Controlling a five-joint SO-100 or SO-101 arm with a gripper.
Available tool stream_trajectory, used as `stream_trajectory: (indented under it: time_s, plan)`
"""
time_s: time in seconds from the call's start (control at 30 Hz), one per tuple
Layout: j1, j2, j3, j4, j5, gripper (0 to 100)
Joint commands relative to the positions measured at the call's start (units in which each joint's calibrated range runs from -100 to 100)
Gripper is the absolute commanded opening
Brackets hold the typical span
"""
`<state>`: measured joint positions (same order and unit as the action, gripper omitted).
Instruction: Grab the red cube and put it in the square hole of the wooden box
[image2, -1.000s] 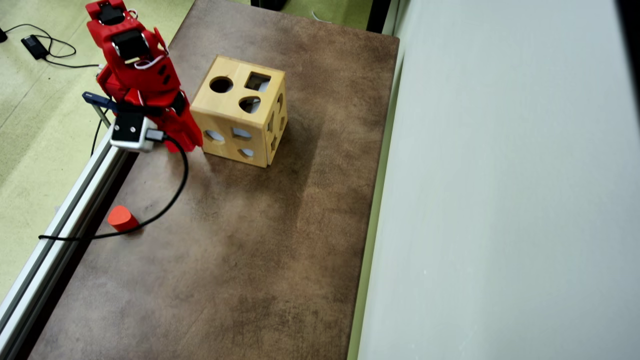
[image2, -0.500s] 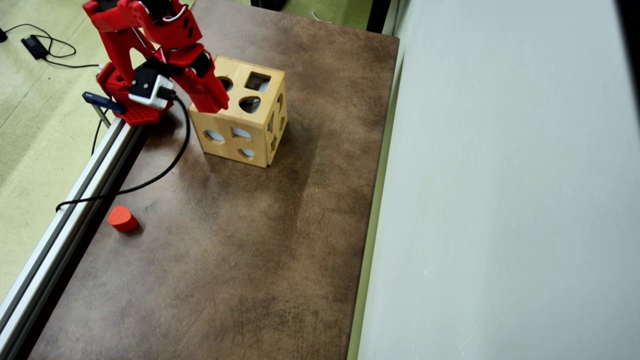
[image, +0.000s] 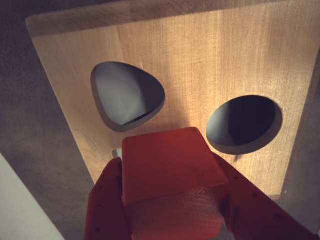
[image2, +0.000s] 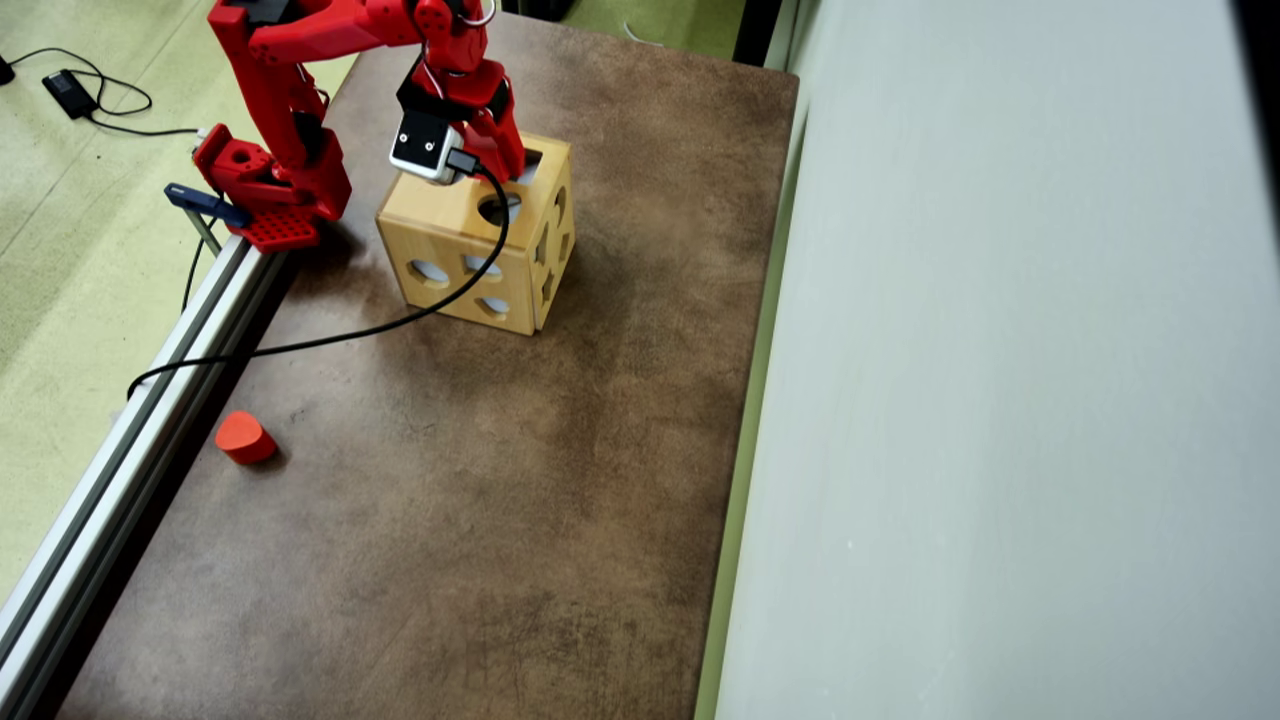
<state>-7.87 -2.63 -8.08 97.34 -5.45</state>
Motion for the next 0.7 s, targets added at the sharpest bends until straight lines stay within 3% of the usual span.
stream_trajectory:
  time_s: [0.0,0.67]
  plan:
    - [-0.4,-0.5,-1.8,-1.5,-0.1,2]
    - [-5.0,4.5,-2.5,-4.8,-0.9,2]
